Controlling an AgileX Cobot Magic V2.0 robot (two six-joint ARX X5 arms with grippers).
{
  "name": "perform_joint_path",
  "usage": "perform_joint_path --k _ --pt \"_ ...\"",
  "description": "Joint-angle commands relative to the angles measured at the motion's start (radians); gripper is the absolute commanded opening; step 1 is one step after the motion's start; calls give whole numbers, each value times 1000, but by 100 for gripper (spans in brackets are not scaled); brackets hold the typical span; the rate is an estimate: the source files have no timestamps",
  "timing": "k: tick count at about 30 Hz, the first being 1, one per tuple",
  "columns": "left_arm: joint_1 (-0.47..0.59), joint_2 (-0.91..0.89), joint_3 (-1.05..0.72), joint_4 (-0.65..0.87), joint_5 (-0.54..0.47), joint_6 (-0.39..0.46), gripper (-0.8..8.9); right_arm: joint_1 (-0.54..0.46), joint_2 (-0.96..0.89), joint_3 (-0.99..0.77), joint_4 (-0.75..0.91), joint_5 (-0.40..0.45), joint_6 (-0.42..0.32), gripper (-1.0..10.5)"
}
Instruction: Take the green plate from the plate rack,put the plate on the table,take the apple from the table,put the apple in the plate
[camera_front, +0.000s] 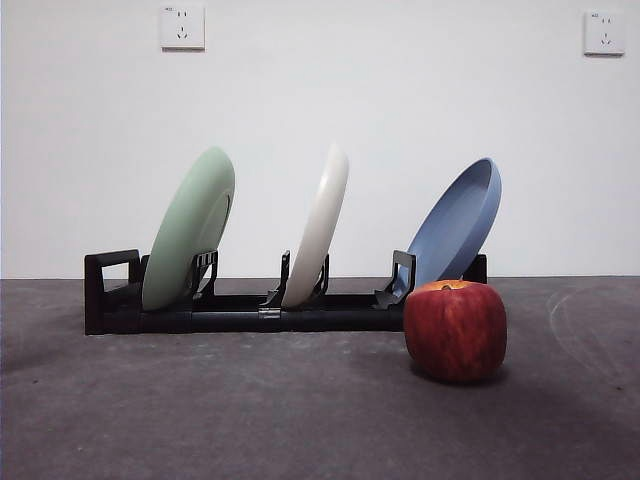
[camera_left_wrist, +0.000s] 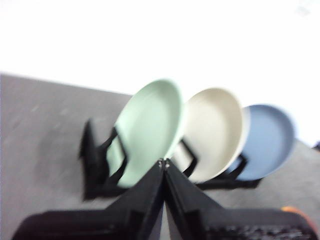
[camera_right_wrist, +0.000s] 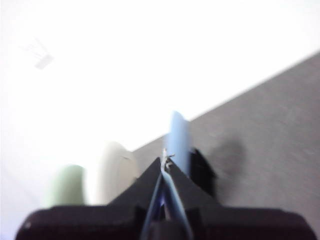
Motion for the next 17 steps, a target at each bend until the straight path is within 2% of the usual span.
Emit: perform_joint_path --k 1,6,9,12,15,17 --pt "0 57 115 -15 71 -43 -6 1 92 116 -16 -74 36 -3" --pt "0 190 306 -32 216 -72 -6 1 275 332 -125 -214 36 -3" --pt "0 292 449 -141 276 -76 -6 1 398 480 -251 -297 26 -3" --pt "0 406 607 -296 315 -68 -5 1 518 628 -385 -409 -75 -1" --pt "-1 522 757 -452 346 30 -3 3 631 768 -521 -488 -186 16" --pt "-1 603 855 -558 348 112 3 19 693 855 -600 -489 -248 144"
